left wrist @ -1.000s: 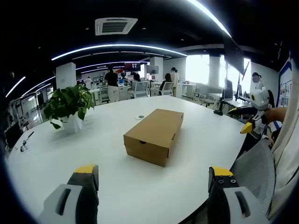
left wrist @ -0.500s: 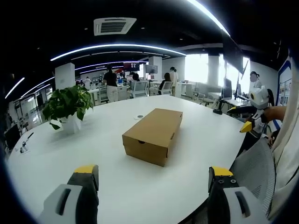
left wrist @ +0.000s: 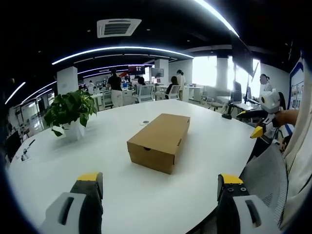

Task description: Operate the shoe box by opening the lid, removing the specified soft item, and placing it in the target area until the item is outside and the box remains undamaged.

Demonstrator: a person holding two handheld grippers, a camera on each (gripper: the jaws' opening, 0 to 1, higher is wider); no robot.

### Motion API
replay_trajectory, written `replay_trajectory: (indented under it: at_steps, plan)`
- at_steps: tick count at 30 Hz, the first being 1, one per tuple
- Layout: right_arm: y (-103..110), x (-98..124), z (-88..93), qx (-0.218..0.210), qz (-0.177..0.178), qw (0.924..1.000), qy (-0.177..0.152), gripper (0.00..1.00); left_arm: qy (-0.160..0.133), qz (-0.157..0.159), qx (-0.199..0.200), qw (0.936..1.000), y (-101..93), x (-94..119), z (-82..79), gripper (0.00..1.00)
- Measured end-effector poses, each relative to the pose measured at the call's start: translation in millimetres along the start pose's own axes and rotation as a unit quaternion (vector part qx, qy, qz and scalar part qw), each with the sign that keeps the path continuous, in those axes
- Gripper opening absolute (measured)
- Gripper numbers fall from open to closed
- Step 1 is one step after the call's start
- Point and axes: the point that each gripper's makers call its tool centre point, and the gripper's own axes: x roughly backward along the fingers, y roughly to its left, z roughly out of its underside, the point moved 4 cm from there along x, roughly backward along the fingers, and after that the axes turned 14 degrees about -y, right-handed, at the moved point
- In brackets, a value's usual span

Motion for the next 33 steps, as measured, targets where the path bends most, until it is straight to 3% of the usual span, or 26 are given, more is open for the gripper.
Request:
replay_trajectory:
  at_steps: [12, 33]
  plan:
    - [2, -4, -2.6, 0.001, -0.006, 1.0, -0.006, 0.96, -0.012, 0.001, -0.007, 0.9999, -3.4, -3, -18.1, 1.0]
    - [-4, -6, -0.1, 0.001, -0.012, 0.9999, 0.007, 0.96, 0.002, -0.003, -0.002, 1.0, -2.5, -10, -10.4, 1.0]
